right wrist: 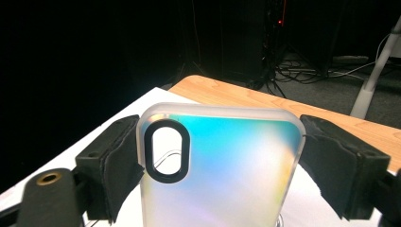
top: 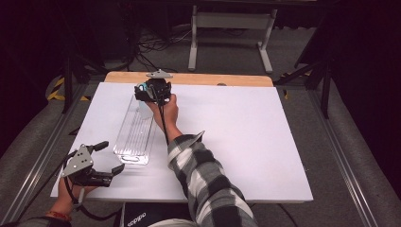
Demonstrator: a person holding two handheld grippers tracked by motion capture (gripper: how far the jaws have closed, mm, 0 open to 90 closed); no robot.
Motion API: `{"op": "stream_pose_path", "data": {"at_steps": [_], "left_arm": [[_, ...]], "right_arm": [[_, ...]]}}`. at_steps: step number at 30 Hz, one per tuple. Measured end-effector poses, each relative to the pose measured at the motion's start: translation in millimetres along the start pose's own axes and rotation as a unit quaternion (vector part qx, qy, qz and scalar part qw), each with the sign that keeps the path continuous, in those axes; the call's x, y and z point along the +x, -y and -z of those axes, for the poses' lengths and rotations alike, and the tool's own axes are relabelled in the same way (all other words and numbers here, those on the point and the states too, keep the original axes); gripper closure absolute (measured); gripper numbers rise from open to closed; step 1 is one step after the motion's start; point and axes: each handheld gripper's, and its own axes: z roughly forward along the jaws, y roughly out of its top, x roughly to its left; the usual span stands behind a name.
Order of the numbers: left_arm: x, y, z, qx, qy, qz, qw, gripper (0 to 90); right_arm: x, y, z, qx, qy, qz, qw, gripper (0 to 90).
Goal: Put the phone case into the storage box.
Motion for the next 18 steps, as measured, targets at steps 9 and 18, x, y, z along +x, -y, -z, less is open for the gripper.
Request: {"op": "stream_pose_path", "data": {"at_steps": [9,18], "left_arm": [[-0.5,0.2,-0.9,0.002,0.006,0.001,1.0000,5.9],[0.1,0.0,-2.0,0.004,0.011,0.001,0.9999,5.9]], "right_arm": [[2.5,-0.3,0.7,-0.010,0.027,0.014,0.9995,14.4],[2.6,-0.1,1.5,-0.025,0.033,0.012,0.9991,13.7]]}}
